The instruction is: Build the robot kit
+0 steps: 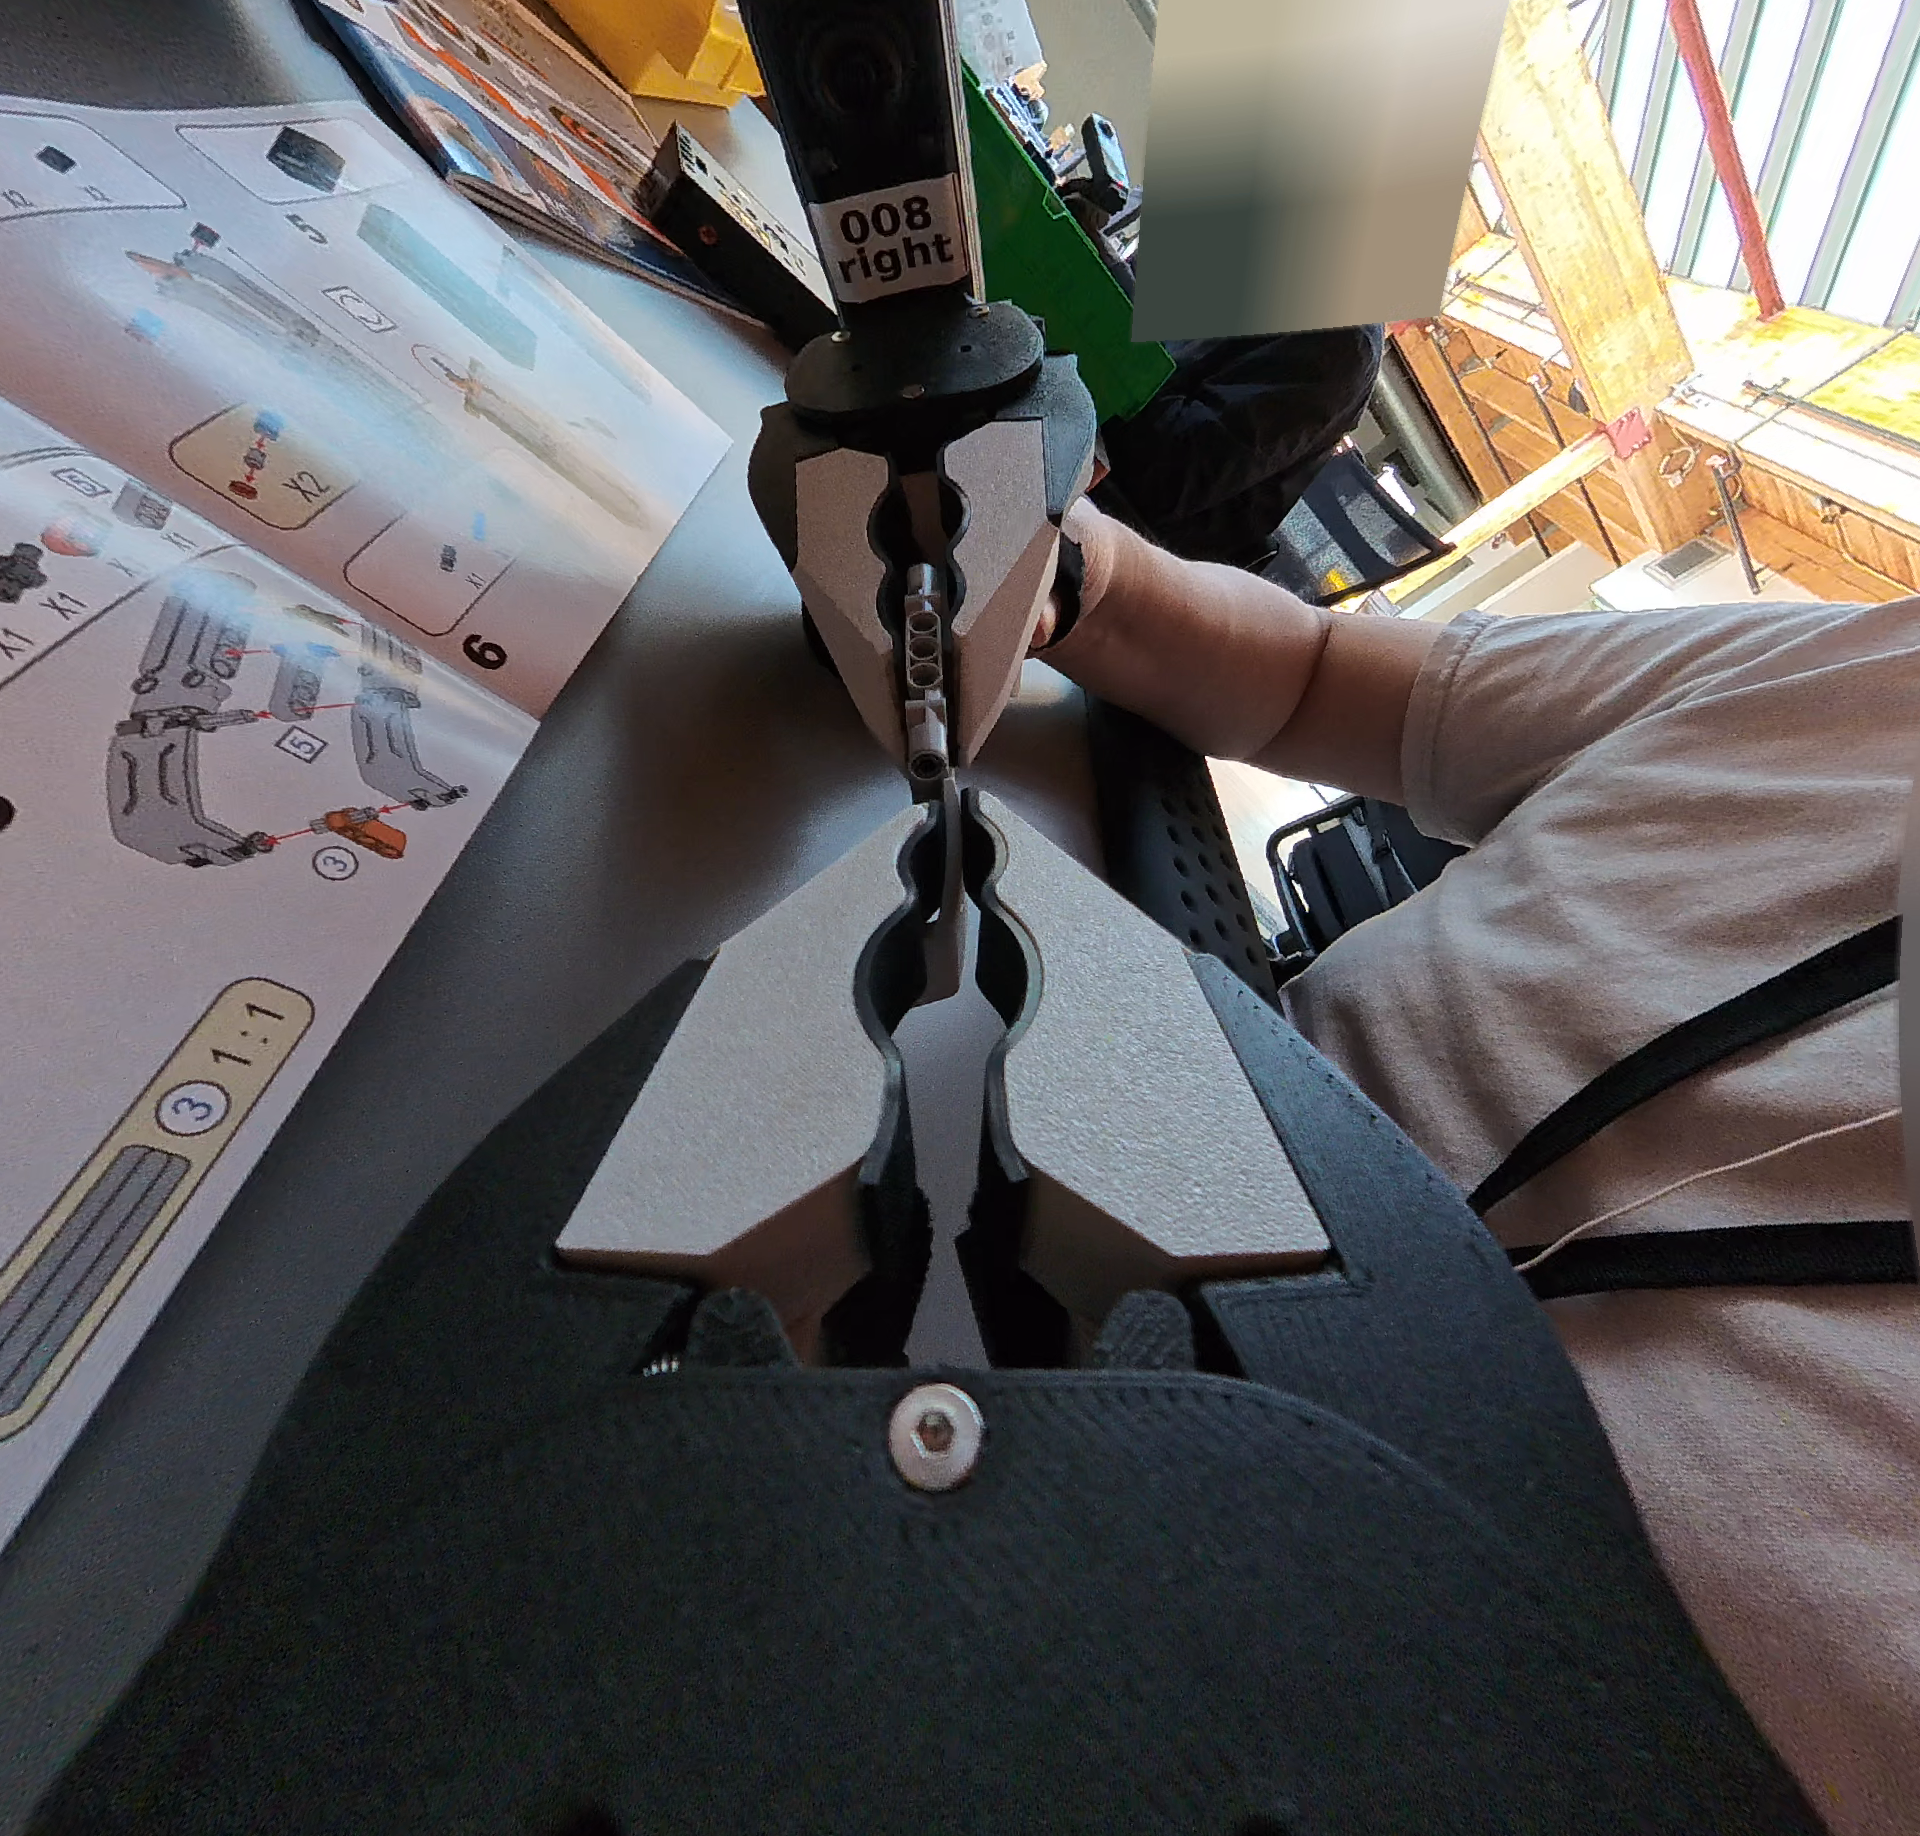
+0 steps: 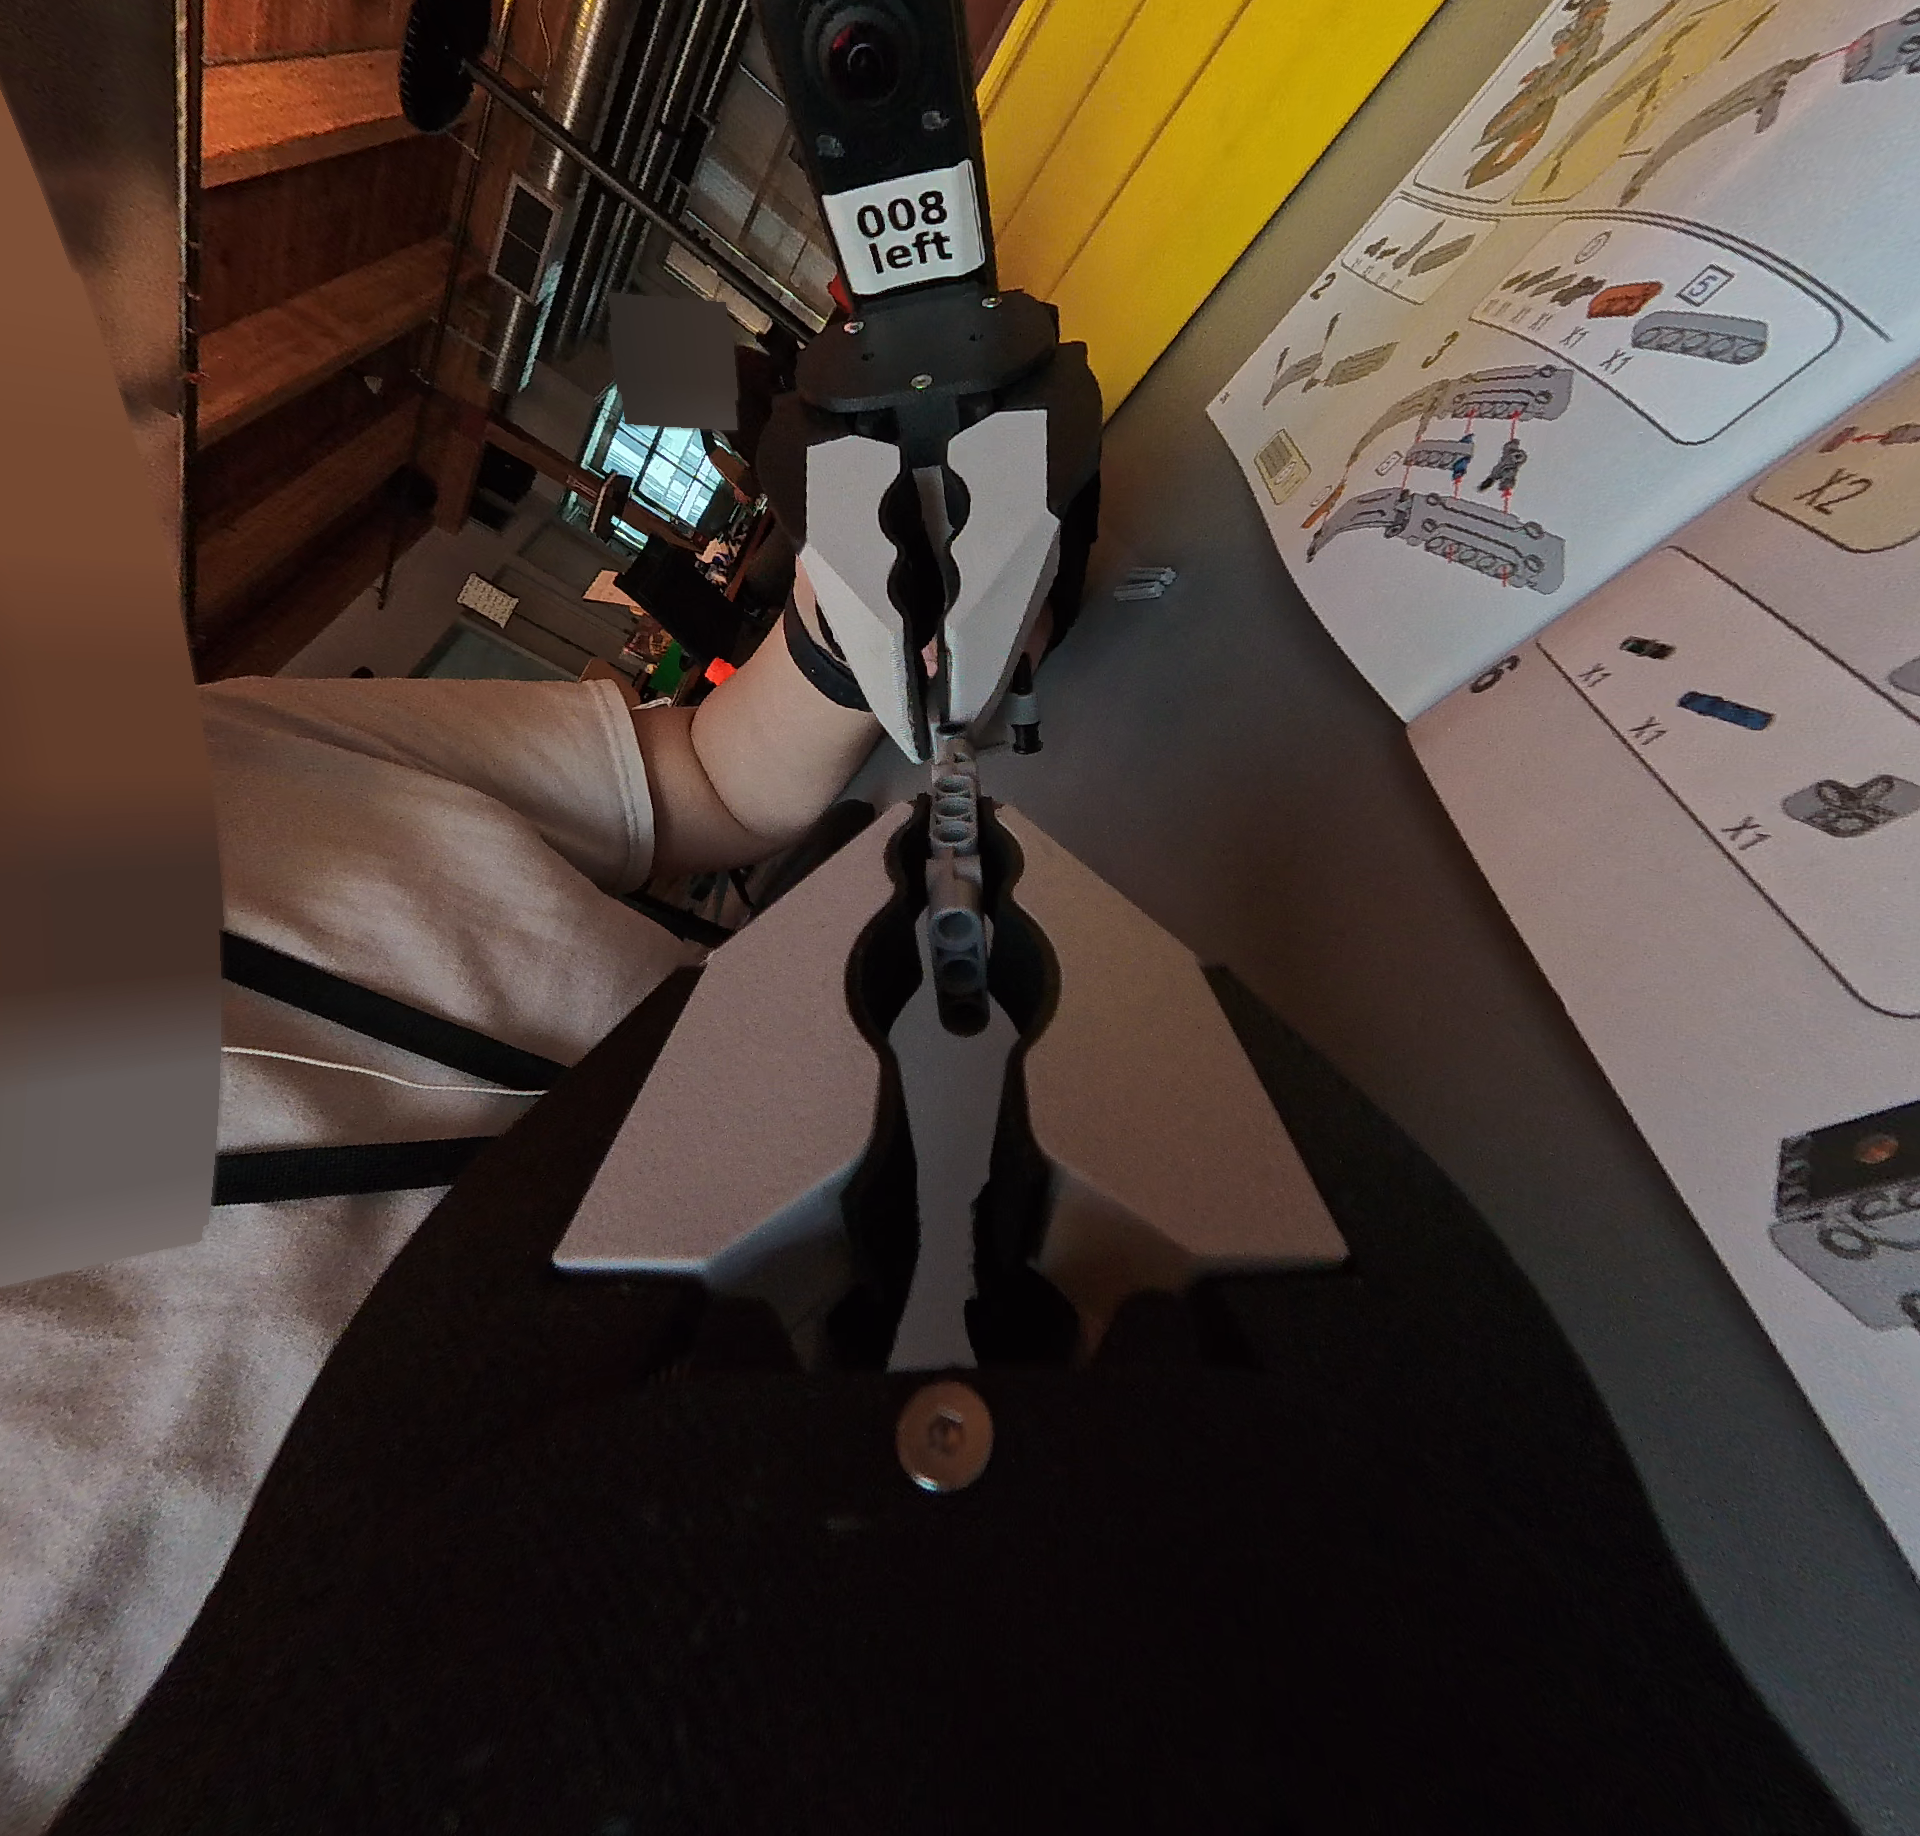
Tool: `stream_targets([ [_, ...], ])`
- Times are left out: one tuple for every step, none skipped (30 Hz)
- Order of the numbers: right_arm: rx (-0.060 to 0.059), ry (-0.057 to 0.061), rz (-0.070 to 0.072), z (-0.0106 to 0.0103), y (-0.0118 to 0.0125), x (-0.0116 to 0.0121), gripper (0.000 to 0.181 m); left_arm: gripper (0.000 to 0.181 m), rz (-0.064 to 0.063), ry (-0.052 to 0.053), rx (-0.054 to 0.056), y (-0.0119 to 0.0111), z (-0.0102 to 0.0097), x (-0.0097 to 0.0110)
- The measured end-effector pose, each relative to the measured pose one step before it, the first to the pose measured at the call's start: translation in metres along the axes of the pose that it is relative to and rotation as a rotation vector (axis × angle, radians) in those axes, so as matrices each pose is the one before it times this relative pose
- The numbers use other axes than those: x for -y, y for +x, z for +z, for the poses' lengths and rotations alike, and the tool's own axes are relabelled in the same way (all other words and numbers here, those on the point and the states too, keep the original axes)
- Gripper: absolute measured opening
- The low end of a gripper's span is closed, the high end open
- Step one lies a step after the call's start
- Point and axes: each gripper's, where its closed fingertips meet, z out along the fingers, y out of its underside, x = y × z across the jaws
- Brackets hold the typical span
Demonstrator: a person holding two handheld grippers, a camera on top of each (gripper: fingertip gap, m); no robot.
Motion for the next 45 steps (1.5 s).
stream_targets([
  [-0.0016, -0.0004, -0.0003, 0.00012, 0.00013, -0.00018, 0.005, 0.0, -0.0011, -0.0011, 0.0015, -0.00031, 0.00003, -0.00023],
  [0.0002, 0.0039, -0.0003, -0.00017, 0.00002, 0.00048, 0.005, 0.0, -0.0031, 0.0029, -0.0024, -0.00011, -0.00004, 0.0003],
  [0.0028, 0.002, 0.0013, -0.00009, -0.00026, 0.00036, 0.005, 0.0, -0.0041, 0.0043, -0.0046, 0.00009, -0.00013, 0.00064],
  [0.0026, 0.0001, 0.0014, -0.00001, -0.00024, 0.00013, 0.005, 0.0, -0.0013, 0.0008, -0.0037, 0.00028, -0.00011, 0.00012],
  [-0.004, 0.0012, -0.0007, 0.00004, 0.00048, 0.00015, 0.005, 0.0, 0.0001, 0.0009, 0.0033, -0.00043, -0.00001, 0.00008],
  [-0.0007, -0.0012, -0.0022, 0.0001, -0.0001, -0.00028, 0.005, 0.0, 0.0008, -0.0013, 0.001, 0.0, 0.00002, -0.00022],
  [-0.0027, 0.0011, -0.002, 0.00008, 0.00023, 0.00009, 0.005, 0.0, 0.0003, -0.0005, 0.001, -0.00009, -0.00005, -0.00001],
  [-0.0021, 0.0022, -0.0005, -0.00007, 0.00034, 0.00027, 0.005, 0.0, -0.001, 0.0013, 0.0017, -0.0003, 0.00004, 0.00016],
  [-0.0002, 0.0027, 0.0024, -0.00009, 0.00024, 0.0005, 0.005, 0.0, -0.002, 0.002, -0.0002, -0.00028, -0.00007, 0.00027],
  [-0.0034, 0.0065, 0.0045, -0.0001, 0.00093, 0.00118, 0.005, 0.0, -0.0064, 0.0041, -0.0008, -0.00074, -0.00021, 0.00079],
  [-0.0007, 0.0099, 0.0012, 0.0001, 0.00047, 0.00189, 0.005, 0.0, -0.0103, 0.0067, -0.0042, -0.00093, -0.00066, 0.00145],
  [0.0125, 0.0045, -0.0057, 0.0001, -0.00141, 0.00154, 0.005, 0.0, -0.0081, 0.0069, -0.0162, 0.00073, -0.00092, 0.00177],
  [0.0207, 0.0005, -0.0048, -0.00013, -0.00208, 0.00138, 0.005, 0.0, -0.0048, 0.0103, -0.0202, 0.00192, -0.00084, 0.00226],
  [0.0268, 0.0019, -0.0042, -0.00073, -0.00268, 0.00154, 0.005, 0.0, 0.0021, 0.0109, -0.0082, 0.00113, -0.00061, 0.00211],
  [0.0272, 0.0129, -0.0078, -0.00115, -0.00333, 0.00238, 0.009, 0.0, 0.0084, 0.0079, 0.0004, 0.00077, -0.00061, 0.00139],
  [0.027, 0.0177, -0.0115, -0.00162, -0.00416, 0.00263, 0.014, 0.0, 0.0069, 0.0059, 0.0013, 0.00084, -0.00105, 0.00127],
  [0.0073, 0.0169, -0.0105, -0.00247, -0.00173, 0.00234, 0.018, 0.0, 0.0014, 0.0064, 0.0031, 0.00055, -0.00146, 0.00132],
  [-0.003, 0.0161, -0.0115, -0.00308, -0.00024, 0.00218, 0.02, 0.0, -0.0021, 0.0131, 0.0009, 0.00069, -0.00187, 0.00232],
  [-0.0167, 0.0144, -0.0113, -0.0036, 0.00177, 0.00216, 0.02, 0.0, -0.0067, 0.0178, -0.0045, 0.00109, -0.00196, 0.00297],
  [-0.0262, 0.0088, -0.0054, -0.0037, 0.00361, 0.00182, 0.021, 0.0, -0.0131, 0.0163, -0.0105, 0.00125, -0.00171, 0.00275],
  [-0.0123, 0.0096, -0.0013, -0.00323, 0.00225, 0.00211, 0.02, 0.0, -0.0159, 0.0099, -0.0001, -0.00071, -0.00116, 0.00155],
  [-0.0024, 0.0138, 0.0039, -0.00289, 0.00114, 0.00265, 0.019, 0.0, -0.0079, 0.0051, 0.0084, -0.00212, -0.00059, 0.00026],
  [0.0045, 0.0146, 0.004, -0.00233, 0.00017, 0.00266, 0.018, 0.0, -0.0084, 0.0001, 0.0014, -0.00115, 0.00021, -0.00051],
  [0.0086, 0.0072, 0.0042, -0.00136, -0.00065, 0.00134, 0.015, 0.0, -0.0098, -0.0022, -0.009, 0.00069, 0.00115, -0.0008],
  [0.0133, -0.0039, 0.0068, -0.00023, -0.00139, -0.00049, 0.012, 0.0, -0.0074, -0.0031, -0.002, -0.00025, 0.00112, -0.00102],
  [0.0144, -0.0139, 0.0085, 0.00042, -0.00169, -0.00201, 0.007, 0.0, -0.0028, -0.0068, 0.0009, -0.00059, 0.00103, -0.00152],
  [-0.003, -0.0083, 0.0095, -0.00002, 0.00069, -0.00114, 0.006, 0.0, -0.0016, -0.0052, -0.0018, -0.00005, 0.00022, -0.00099],
  [0.0064, -0.0032, 0.0051, 0.00013, -0.00054, -0.00053, 0.006, 0.0, -0.0028, -0.0005, -0.0039, 0.00032, -0.00013, -0.00003],
  [0.0165, -0.0011, 0.0105, -0.00007, -0.0016, -0.00006, 0.006, 0.0, -0.0014, -0.0014, -0.0091, 0.00126, 0.00014, -0.00005],
  [0.0185, 0.0008, 0.0156, -0.00034, -0.00148, 0.00027, 0.006, 0.0, -0.0001, 0.0002, -0.0085, 0.00135, 0.00035, 0.0],
  [0.0241, 0.0045, 0.0184, -0.00048, -0.00215, 0.00063, 0.007, 0.0, 0.0009, 0.0025, -0.005, 0.00083, 0.00044, 0.00028],
  [0.0334, 0.0062, 0.0179, -0.00079, -0.00346, 0.00096, 0.008, 0.0, -0.0006, 0.0047, -0.0125, 0.00178, 0.00052, 0.00052],
  [0.0267, 0.006, 0.0152, -0.00092, -0.00279, 0.00091, 0.009, 0.0, -0.0058, 0.0052, -0.0142, 0.0018, 0.00044, 0.00051],
  [0.0082, 0.0066, 0.0114, -0.00135, -0.00032, 0.00097, 0.009, 0.0, -0.0063, 0.0043, -0.0022, -0.00003, 0.00011, 0.00046],
  [-0.0007, 0.0133, 0.0063, -0.00204, 0.00059, 0.00215, 0.009, 0.0, -0.0012, 0.0066, 0.0044, -0.00076, -0.00033, 0.00077],
  [0.003, 0.0171, 0.003, -0.00237, -0.00015, 0.00295, 0.009, 0.0, 0.0002, 0.005, 0.0017, 0.00003, -0.0005, 0.00088],
  [0.0042, 0.0213, 0.0033, -0.0025, -0.00031, 0.00364, 0.008, 0.0, 0.0019, 0.0019, 0.002, 0.00011, -0.00043, 0.00059],
  [0.0015, 0.0249, 0.0062, -0.00261, 0.00029, 0.00412, 0.007, 0.0, 0.0042, 0.0019, 0.0082, -0.00064, -0.00053, 0.00056],
  [-0.0019, 0.0237, 0.0082, -0.00255, 0.00111, 0.00403, 0.006, 0.0, 0.0026, 0.0049, 0.0099, -0.00105, -0.00053, 0.00089],
  [0.0005, 0.02, 0.0046, -0.00203, 0.00048, 0.00359, 0.005, 0.0, -0.0039, 0.0035, 0.0049, -0.00071, -0.00044, 0.00056],
  [0.0041, 0.0151, -0.0022, -0.00148, -0.0004, 0.00293, 0.004, 0.0, -0.0078, 0.0009, 0.005, -0.00125, -0.00043, 0.00008],
  [-0.0027, 0.0069, -0.0029, -0.00092, 0.00051, 0.00174, 0.004, 0.0, -0.0088, 0.0054, 0.0119, -0.00247, -0.00062, 0.00048],
  [-0.0059, 0.0015, -0.0045, -0.00054, 0.00101, 0.00071, 0.005, 0.0, -0.011, 0.0052, 0.0085, -0.00239, -0.00065, 0.00034],
  [-0.0085, 0.0006, -0.0058, 0.00008, 0.00099, 0.00023, 0.005, 0.0, -0.0129, 0.0024, 0.0034, -0.00151, -0.00039, 0.00009],
  [-0.0065, -0.0035, -0.0099, 0.0008, 0.00045, -0.00072, 0.007, 0.0, -0.0115, 0.0044, 0.0026, -0.00116, -0.00015, 0.00026],
])
